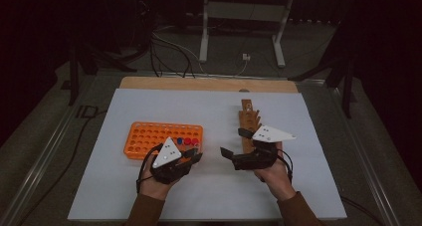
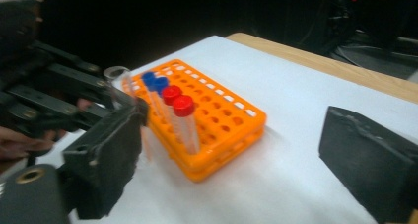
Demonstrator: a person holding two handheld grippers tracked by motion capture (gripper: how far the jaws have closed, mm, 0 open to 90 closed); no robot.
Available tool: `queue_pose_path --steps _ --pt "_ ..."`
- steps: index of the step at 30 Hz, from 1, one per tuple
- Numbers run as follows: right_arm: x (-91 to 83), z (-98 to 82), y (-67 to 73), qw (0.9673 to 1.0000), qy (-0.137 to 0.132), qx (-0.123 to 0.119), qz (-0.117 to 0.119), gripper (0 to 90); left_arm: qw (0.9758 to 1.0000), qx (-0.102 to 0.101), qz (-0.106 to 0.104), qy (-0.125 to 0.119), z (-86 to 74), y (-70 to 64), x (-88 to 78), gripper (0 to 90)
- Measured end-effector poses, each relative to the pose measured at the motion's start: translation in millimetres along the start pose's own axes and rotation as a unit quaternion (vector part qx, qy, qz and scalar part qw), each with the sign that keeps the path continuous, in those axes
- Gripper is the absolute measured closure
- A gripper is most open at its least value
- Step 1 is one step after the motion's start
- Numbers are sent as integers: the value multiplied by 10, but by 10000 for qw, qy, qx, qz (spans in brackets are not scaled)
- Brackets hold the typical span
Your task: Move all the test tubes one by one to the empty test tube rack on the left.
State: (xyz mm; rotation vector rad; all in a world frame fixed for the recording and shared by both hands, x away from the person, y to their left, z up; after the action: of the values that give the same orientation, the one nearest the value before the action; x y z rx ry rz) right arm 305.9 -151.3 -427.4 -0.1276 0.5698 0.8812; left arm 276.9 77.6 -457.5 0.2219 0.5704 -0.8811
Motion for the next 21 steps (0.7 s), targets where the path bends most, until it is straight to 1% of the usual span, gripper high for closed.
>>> queue_pose_path --steps 2,5,11,15,21 --pt "-3 -14 -33 10000 1 34 -79 39 10000 -26 16 -16 -7 31 -33 762" --pt "-12 -28 -79 9998 9 94 -198 9 10000 -60 45 -28 -18 74 -84 762" --pt "-53 -30 -130 9993 -65 174 -338 1 9999 -108 87 -87 -38 149 -175 762" --pt "-76 -26 -141 9992 -109 169 -348 1 9996 -182 153 -143 -52 207 -234 763" --pt "-77 -31 -150 9990 -108 195 -381 1 9991 -276 256 -220 -71 282 -322 762"
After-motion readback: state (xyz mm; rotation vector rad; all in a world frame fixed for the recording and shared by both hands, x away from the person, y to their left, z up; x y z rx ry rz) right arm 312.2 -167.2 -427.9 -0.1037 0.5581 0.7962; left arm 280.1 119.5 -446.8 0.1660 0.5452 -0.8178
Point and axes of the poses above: each handheld gripper's, and its own axes: x roughly forward along the jaws, z roughly out of its top, y roughly to its left, the point moved 4 cm from there along x, roughly forward along the jaws, and after that the axes turned 10 degrees about y, right-handed, at the moved point
